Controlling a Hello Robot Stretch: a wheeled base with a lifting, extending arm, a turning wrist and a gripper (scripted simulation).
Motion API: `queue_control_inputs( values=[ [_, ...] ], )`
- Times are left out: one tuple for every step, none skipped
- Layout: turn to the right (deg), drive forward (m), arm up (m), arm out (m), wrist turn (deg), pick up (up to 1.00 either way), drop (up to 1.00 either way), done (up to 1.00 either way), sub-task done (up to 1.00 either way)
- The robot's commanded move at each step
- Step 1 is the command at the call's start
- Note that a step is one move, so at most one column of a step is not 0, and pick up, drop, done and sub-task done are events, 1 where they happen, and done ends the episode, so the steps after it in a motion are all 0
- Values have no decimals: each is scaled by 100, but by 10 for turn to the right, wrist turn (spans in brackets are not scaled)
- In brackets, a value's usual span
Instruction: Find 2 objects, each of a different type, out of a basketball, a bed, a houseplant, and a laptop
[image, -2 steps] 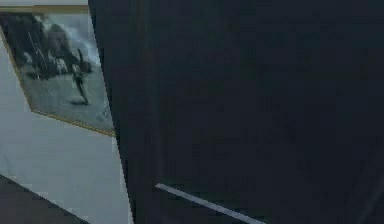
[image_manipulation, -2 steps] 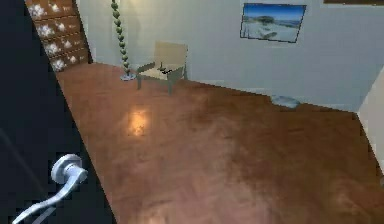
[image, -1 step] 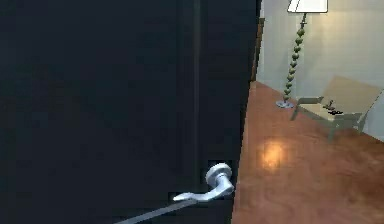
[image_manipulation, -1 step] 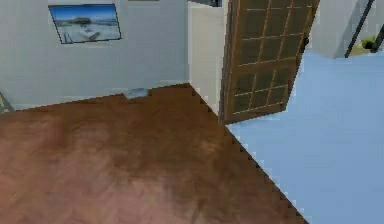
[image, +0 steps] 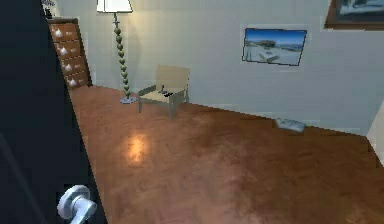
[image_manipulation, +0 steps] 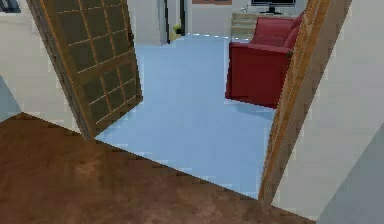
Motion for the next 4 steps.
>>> queue_control_inputs(
  values=[
    [180, 0, 0, 0, 0, 0, 0, 0, 0],
    [0, 10, 0, 0, 0, 0, 0, 0, 0],
    [-450, 0, 0, 0, 0, 0, 0, 0, 0],
    [-450, 0, 0, 0, 0, 0, 0, 0, 0]
  ],
)
